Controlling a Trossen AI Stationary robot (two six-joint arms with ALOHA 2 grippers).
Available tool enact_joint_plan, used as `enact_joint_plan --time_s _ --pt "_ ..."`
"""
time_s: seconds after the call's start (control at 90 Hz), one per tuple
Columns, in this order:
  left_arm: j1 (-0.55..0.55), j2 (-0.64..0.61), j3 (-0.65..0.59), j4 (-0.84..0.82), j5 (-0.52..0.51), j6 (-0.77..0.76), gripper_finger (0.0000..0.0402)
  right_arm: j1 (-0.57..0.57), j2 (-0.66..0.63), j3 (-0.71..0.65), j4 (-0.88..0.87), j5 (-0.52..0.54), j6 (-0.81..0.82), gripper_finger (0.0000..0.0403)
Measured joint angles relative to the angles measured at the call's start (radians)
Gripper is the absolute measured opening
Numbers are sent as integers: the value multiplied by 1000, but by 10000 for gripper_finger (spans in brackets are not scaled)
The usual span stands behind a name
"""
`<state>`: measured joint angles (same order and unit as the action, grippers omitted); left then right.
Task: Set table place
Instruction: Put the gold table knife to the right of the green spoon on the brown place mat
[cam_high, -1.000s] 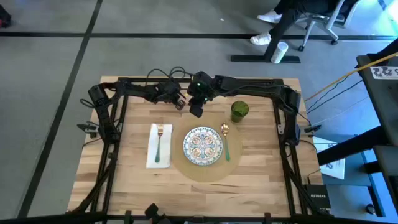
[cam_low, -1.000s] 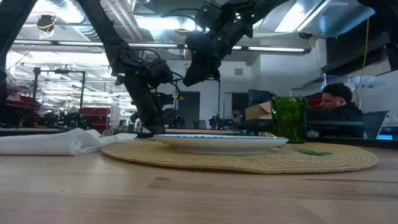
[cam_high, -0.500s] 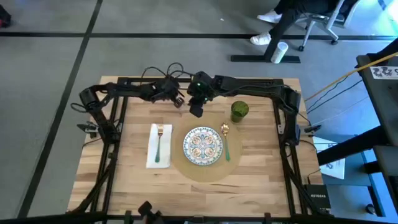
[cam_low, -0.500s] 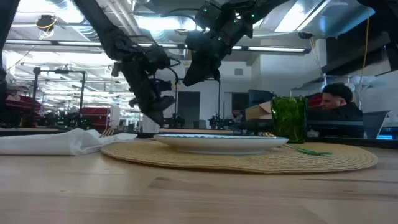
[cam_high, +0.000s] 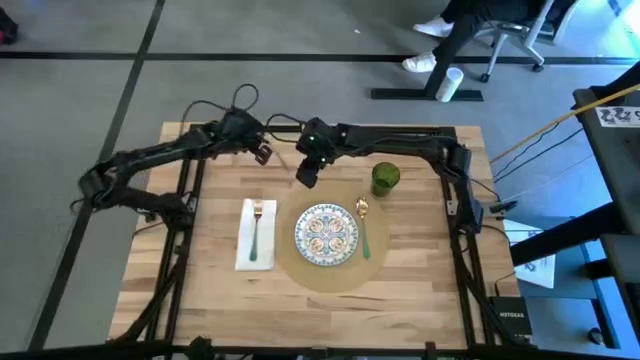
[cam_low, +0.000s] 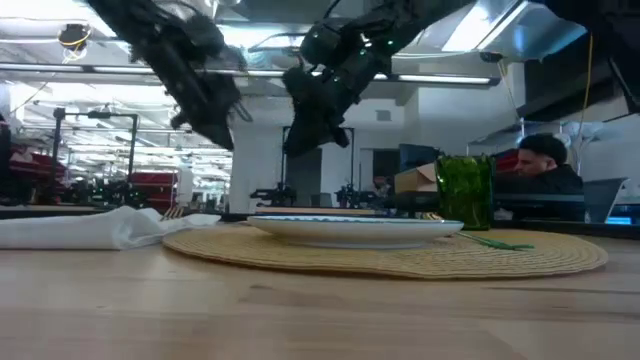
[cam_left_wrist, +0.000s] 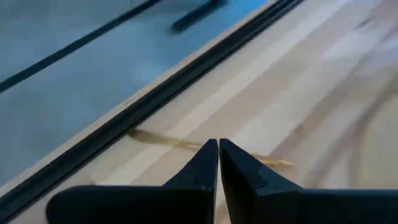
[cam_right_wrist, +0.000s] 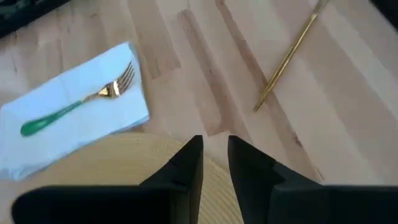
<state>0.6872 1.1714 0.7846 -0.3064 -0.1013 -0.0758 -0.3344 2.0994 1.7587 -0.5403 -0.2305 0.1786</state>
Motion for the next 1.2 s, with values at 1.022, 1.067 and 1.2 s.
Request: enact_joint_plan --time_s 1.022,1.067,1.2 --pt "-12 -431 -214 -68 93 -126 0 -14 427 577 -209 34 78 133" --pt "-13 -431 -214 -85 83 -126 0 -7 442 576 -199 62 79 133" --pt "-13 -430 -214 -103 72 -131 0 10 471 575 -177 125 106 133"
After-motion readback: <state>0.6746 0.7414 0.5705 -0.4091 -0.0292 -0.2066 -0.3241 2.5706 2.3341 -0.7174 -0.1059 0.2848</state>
